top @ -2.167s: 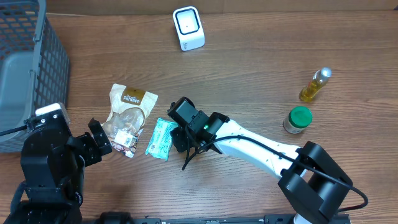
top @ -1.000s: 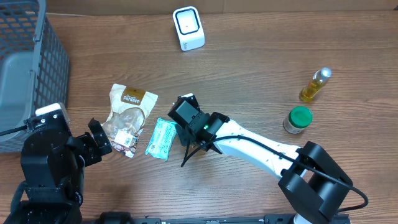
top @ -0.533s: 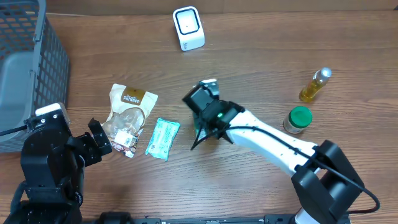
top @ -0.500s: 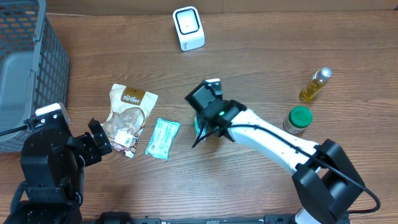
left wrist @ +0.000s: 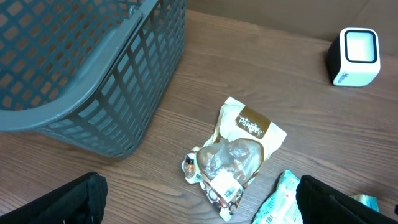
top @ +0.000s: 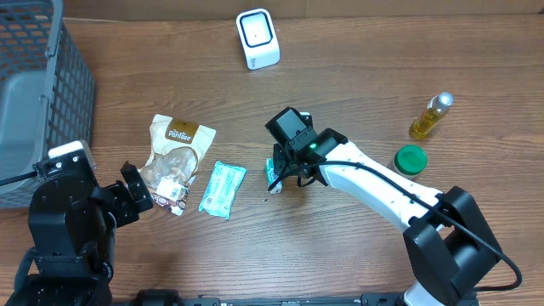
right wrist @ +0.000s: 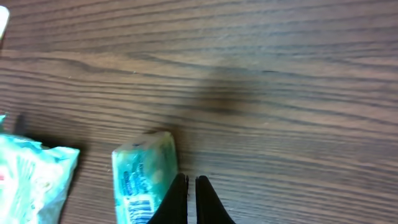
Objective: Scan the item barcode
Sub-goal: 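Lower the right gripper around the small light-blue wipe pack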
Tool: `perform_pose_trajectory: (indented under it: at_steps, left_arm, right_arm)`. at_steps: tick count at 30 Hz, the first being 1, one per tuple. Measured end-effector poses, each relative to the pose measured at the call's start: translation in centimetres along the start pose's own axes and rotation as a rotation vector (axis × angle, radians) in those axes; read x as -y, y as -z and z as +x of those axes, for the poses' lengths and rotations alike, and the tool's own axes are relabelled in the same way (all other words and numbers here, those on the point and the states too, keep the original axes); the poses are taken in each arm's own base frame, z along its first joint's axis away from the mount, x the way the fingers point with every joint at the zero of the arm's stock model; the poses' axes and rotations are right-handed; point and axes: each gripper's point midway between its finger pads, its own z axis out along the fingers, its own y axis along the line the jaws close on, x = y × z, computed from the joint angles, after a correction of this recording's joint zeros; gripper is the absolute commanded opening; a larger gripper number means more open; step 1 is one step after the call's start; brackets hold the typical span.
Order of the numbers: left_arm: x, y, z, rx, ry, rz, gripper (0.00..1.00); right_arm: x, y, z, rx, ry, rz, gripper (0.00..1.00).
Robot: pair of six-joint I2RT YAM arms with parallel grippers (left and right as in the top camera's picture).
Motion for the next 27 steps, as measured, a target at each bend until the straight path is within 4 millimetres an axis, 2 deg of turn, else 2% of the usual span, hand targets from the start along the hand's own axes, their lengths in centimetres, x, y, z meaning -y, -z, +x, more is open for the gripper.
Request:
perform_pose_trajectory:
  at_steps: [3, 11, 15, 19, 27]
  left_arm:
    - [0.0, 0.0, 0.0, 0.000, 0.000, 0.000, 0.99]
    - [0.0, 0.0, 0.0, 0.000, 0.000, 0.000, 1.00]
    - [0.0, 0.0, 0.0, 0.000, 0.000, 0.000, 1.00]
    - [0.0, 0.0, 0.0, 0.000, 0.000, 0.000, 1.00]
    - [0.0, 0.0, 0.0, 0.000, 0.000, 0.000, 0.99]
  right_arm:
    - [-0.3, -0.4, 0.0, 0.009, -0.009, -0.024, 0.04]
    - [0.5, -1.8, 1.7, -0.021, -0.014, -0.020, 0.04]
    - [0.7, -2.1, 1.9, -0.017, -0.015, -0.018, 0.06]
    - [0.3, -2.1, 1.3, 0.011, -0.019, -0.035, 0.06]
    - [-0.7, -2.1, 2.1, -0.034, -0.018, -0.094, 0.04]
